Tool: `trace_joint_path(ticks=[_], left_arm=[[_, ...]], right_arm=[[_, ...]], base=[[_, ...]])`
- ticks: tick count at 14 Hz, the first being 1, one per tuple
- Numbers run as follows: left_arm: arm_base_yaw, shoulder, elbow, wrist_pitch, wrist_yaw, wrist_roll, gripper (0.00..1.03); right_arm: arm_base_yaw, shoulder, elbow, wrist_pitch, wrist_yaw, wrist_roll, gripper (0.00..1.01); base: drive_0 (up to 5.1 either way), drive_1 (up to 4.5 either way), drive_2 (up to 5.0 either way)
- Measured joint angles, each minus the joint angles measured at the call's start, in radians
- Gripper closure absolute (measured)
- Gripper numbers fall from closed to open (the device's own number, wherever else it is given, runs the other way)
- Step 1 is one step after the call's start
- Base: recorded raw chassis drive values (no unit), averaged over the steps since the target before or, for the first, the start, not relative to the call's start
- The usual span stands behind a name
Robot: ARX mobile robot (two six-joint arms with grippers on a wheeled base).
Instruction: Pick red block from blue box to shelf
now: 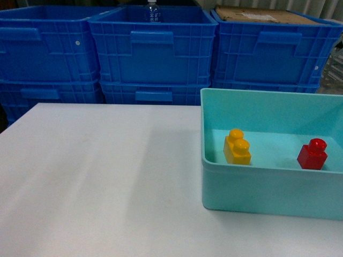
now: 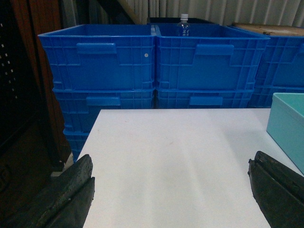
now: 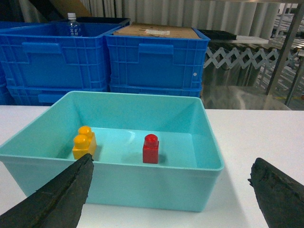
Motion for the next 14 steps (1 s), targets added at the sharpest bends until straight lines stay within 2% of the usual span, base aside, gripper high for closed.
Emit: trace_joint_path(ticks=[14], left_arm=[[0.0, 0.0, 0.0, 0.0, 0.0, 0.0, 0.05]], right_arm=[[0.0, 0.0, 0.0, 0.0, 0.0, 0.0, 0.03]], base=[[0.0, 0.0, 0.0]])
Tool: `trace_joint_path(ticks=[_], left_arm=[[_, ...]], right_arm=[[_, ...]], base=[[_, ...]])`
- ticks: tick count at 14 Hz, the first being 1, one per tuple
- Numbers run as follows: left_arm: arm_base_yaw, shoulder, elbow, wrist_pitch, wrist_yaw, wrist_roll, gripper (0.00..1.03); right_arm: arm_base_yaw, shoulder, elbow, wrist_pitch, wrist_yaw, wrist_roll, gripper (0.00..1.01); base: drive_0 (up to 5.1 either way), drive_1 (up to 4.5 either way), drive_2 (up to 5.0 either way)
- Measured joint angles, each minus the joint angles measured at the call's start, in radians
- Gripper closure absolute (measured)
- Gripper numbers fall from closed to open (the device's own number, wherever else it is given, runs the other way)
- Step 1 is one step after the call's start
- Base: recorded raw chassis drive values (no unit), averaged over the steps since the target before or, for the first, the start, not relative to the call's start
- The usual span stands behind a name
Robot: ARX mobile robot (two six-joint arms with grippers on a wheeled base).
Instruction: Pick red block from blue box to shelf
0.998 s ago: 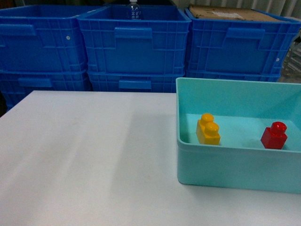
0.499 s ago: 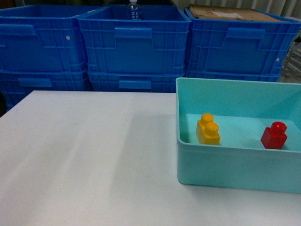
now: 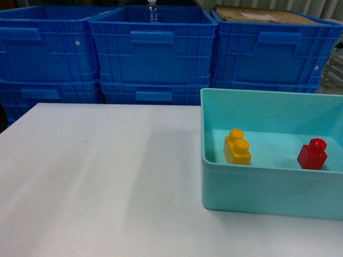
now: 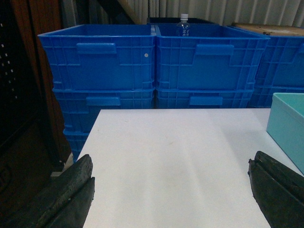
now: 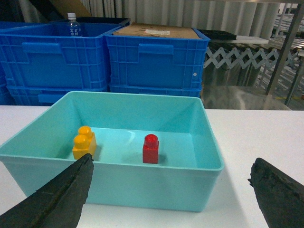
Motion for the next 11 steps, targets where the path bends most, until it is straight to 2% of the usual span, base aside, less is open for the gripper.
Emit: trace_joint_path(ticks=[11], left_arm=[[0.0, 0.0, 0.0, 0.0, 0.0, 0.0, 0.05]], right_arm=[[0.0, 0.0, 0.0, 0.0, 0.0, 0.0, 0.03]], base=[[0.0, 0.0, 0.0]])
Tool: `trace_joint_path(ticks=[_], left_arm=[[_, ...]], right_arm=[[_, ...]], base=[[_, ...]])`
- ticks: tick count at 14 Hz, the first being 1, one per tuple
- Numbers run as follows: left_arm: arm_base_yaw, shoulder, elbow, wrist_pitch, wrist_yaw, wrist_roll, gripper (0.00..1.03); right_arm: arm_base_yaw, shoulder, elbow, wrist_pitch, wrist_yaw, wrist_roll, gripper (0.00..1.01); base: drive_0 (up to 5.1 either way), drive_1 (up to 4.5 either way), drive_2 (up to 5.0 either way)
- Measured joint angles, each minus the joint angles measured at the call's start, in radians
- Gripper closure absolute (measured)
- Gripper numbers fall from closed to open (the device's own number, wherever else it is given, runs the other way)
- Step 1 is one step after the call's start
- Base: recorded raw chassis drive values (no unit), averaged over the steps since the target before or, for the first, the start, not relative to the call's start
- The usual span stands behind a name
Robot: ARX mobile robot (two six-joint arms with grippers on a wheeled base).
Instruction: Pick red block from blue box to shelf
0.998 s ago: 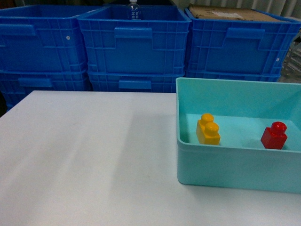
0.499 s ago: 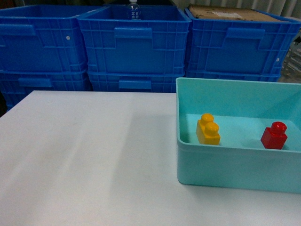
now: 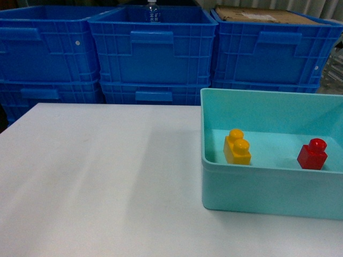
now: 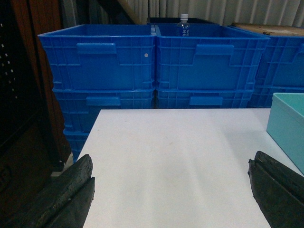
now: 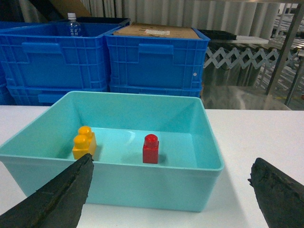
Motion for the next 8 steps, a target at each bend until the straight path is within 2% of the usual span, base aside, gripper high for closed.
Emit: trace_joint_path(ticks=[8], left_arm=[[0.0, 0.0, 0.0, 0.0, 0.0, 0.0, 0.05]], right_arm=[[0.0, 0.0, 0.0, 0.0, 0.0, 0.0, 0.03]], base=[[0.0, 0.0, 0.0]])
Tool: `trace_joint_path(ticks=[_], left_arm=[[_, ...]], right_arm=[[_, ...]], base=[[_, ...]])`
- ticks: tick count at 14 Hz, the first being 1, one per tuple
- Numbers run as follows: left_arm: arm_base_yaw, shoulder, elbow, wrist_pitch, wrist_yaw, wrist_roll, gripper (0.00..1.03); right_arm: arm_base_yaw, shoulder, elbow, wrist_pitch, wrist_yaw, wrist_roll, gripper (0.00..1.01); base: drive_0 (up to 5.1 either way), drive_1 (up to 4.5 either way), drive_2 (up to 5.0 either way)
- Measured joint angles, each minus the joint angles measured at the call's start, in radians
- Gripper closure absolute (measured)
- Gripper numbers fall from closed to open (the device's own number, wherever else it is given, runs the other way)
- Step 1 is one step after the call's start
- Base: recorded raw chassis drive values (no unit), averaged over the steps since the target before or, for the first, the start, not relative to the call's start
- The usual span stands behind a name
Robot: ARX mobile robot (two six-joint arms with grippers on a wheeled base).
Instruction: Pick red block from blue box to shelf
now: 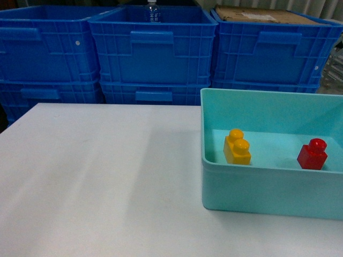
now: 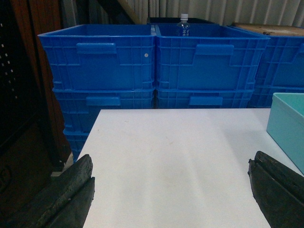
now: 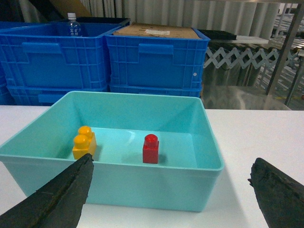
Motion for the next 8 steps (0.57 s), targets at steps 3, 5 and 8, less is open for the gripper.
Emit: trace_joint_path(ticks=[3, 5, 8], left_arm=[[0.0, 0.0, 0.0, 0.0, 0.0, 0.0, 0.05], [0.0, 0.0, 0.0, 0.0, 0.0, 0.0, 0.05], [0.0, 0.0, 0.0, 0.0, 0.0, 0.0, 0.05]], right_arm=[[0.0, 0.0, 0.0, 0.0, 0.0, 0.0, 0.03], [0.0, 0.0, 0.0, 0.0, 0.0, 0.0, 0.03], [0.0, 0.0, 0.0, 0.0, 0.0, 0.0, 0.03]], base=[[0.0, 0.0, 0.0], [0.0, 0.0, 0.0], [0.0, 0.0, 0.0]])
